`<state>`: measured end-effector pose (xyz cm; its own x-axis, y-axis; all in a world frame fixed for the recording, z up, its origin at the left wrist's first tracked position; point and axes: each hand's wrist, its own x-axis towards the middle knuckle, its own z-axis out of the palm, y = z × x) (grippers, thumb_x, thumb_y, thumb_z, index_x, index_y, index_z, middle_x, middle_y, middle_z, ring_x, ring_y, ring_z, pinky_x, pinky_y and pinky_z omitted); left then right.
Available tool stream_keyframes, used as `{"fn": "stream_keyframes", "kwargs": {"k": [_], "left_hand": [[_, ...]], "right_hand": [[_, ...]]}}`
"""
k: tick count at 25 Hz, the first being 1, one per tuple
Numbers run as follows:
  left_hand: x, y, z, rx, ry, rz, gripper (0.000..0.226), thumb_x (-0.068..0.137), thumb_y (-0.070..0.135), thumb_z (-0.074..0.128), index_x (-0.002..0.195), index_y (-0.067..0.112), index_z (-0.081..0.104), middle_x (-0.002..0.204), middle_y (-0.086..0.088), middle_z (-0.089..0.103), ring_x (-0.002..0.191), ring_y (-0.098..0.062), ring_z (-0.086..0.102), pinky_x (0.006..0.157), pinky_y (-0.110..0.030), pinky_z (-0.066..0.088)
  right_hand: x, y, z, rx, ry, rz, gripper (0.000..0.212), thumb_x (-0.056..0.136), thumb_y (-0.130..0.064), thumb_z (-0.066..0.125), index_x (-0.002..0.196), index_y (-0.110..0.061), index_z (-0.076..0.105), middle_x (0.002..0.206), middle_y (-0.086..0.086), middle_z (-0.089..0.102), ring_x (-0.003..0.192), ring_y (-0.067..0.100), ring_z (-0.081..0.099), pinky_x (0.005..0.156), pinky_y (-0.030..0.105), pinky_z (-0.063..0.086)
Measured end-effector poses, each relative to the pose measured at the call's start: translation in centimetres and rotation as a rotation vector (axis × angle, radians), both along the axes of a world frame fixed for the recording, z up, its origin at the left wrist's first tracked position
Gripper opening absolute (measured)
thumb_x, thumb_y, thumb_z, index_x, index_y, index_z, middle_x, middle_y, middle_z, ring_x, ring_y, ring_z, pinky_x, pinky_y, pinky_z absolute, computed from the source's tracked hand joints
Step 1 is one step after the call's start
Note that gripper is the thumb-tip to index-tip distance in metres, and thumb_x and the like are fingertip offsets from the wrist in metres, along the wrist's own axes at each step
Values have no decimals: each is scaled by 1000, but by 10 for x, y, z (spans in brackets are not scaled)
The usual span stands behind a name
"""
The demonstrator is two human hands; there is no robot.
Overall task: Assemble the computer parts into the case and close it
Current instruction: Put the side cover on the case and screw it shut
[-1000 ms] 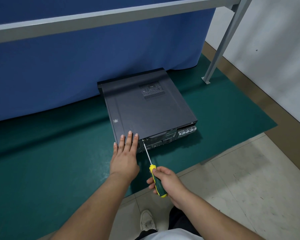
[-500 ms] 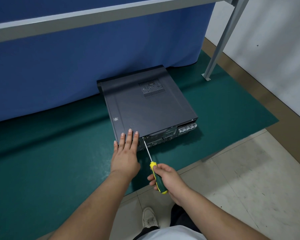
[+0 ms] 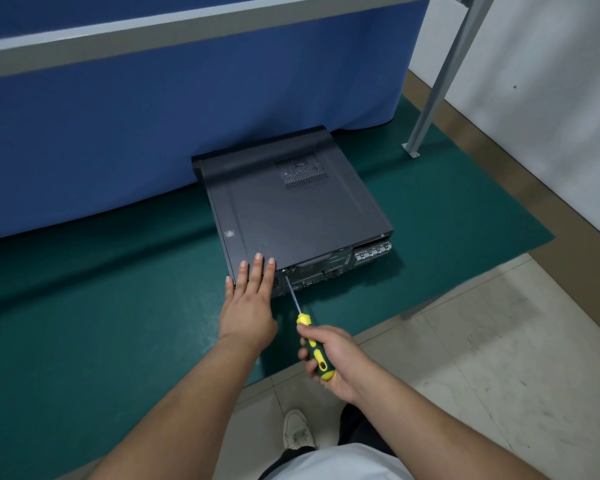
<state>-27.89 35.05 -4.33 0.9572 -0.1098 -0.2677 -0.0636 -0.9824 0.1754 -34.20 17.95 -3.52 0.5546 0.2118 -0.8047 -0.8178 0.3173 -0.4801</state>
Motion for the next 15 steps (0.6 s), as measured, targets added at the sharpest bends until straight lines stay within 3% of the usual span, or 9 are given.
{"fn": "stream_keyframes", "kwargs": {"k": [5,9,15], "left_hand": [[1,0,0,-24,9,7,110,88,10,57,159,29,-25,165,3,-32,155,-25,-25,124,-46,-12],[2,1,2,-57,29,13,107,89,14,57,160,29,-22,164,5,-32,155,-24,-24,123,-45,-14],[3,2,4,-56,29,3,109,87,4,53,159,32,-23,166,5,-30,155,-24,-23,125,-46,-11]], "right_hand": [[2,-3,-6,38,79,-39,47,100,-53,54,89,-14,80,81,1,70,57,10,59,48,21,45],[0,5,-5,-9,-16,-82,34,83,-35,84,100,-11,67,74,0,65,56,10,57,43,21,42],[0,4,0,-77,11,-15,41,96,-54,63,98,-15,76,82,-1,72,56,8,59,48,21,43]]}}
